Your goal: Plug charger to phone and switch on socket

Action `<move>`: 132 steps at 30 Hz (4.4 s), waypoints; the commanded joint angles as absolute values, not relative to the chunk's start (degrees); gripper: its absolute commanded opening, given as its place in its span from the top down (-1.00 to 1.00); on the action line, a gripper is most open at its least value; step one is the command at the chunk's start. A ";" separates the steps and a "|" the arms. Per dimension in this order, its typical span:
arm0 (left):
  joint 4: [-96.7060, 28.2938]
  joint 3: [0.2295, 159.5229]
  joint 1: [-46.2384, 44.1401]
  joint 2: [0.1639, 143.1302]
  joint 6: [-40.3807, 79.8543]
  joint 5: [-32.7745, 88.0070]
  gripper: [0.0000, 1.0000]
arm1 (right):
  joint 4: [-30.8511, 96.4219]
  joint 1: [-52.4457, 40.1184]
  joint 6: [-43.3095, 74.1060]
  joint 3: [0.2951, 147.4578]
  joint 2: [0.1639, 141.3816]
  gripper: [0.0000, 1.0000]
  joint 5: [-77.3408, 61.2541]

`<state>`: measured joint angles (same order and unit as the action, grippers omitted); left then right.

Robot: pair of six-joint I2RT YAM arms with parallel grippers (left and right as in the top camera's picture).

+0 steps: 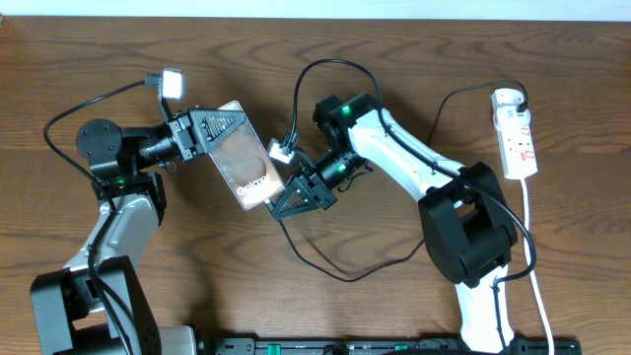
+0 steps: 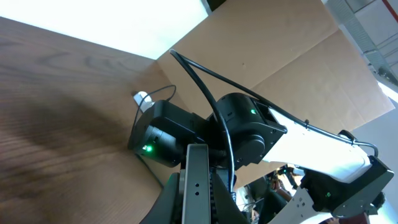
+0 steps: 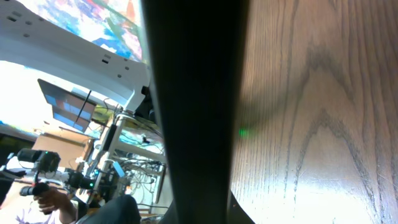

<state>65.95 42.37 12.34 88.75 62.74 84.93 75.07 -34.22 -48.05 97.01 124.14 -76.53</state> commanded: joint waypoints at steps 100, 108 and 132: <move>59.22 42.85 14.33 88.40 66.02 83.99 0.86 | 72.82 -34.48 -47.18 98.19 124.36 0.98 -81.41; 59.24 42.85 14.33 88.40 64.97 85.54 0.86 | 72.82 -34.50 -47.18 98.19 124.36 0.98 -81.43; 59.66 42.87 14.33 88.40 64.10 88.71 0.86 | 72.38 -34.50 -47.18 98.19 124.36 0.98 -81.71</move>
